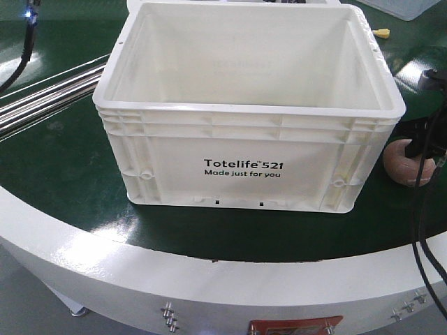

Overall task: Place moving items into box and shelve
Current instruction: 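Reach the right gripper to the pink stitched ball, then grasp the pink ball with the right gripper and drop it into the tote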

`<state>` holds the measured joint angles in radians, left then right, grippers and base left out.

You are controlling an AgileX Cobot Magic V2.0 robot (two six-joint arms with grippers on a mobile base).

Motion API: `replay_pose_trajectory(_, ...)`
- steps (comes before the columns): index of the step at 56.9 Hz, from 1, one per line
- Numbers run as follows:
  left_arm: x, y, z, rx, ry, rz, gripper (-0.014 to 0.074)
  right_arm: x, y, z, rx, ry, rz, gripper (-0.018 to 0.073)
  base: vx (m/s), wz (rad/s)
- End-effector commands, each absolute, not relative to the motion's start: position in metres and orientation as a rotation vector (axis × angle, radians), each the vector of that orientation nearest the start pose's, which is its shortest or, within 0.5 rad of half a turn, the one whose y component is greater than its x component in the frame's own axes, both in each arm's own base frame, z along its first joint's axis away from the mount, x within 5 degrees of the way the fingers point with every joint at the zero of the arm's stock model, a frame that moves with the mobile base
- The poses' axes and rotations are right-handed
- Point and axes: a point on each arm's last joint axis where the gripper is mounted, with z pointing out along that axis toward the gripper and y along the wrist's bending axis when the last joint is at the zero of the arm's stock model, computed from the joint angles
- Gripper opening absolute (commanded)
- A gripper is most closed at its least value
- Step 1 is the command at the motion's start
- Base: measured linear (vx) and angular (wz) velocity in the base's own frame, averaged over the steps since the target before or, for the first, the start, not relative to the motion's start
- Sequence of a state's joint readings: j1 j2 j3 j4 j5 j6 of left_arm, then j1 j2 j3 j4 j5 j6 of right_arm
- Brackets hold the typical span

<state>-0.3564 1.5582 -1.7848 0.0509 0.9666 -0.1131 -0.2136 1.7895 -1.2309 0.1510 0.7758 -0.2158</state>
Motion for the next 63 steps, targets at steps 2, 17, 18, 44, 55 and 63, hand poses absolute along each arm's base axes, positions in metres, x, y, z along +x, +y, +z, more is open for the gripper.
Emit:
replay_pose_trajectory(2, 0.308, -0.113, 0.477, 0.256, 2.071, -0.239, 0.0521, 0.346, -0.065, 0.271, 0.099, 2.683, 0.059, -0.001, 0.0, 0.0)
replay_pose_trajectory(17, 0.309, -0.113, 0.479, 0.254, 2.046, -0.244, 0.0521, 0.294, -0.052, 0.408, 0.035, 2.378, -0.009, -0.0008, 0.0, 0.0)
replay_pose_trajectory(18, 0.309, -0.113, 0.479, 0.254, 2.043, -0.245, 0.0521, 0.29, -0.051, 0.417, 0.034, 2.352, -0.01, -0.0008, 0.0, 0.0)
replay_pose_trajectory(44, 0.307, -0.115, 0.48, 0.245, 2.036, -0.29, 0.0521, 0.252, 0.055, 0.517, -0.432, 1.819, 0.379, -0.0001, 0.0, 0.0)
replay_pose_trajectory(55, 0.308, -0.119, 0.482, 0.235, 2.02, -0.343, 0.0521, 0.296, 0.101, 0.482, -0.519, 1.889, 0.336, 0.0055, 0.0, 0.0)
replay_pose_trajectory(63, 0.308, -0.119, 0.482, 0.235, 2.02, -0.342, 0.0521, 0.323, 0.105, 0.452, -0.444, 2.036, 0.358, 0.0187, 0.0, 0.0)
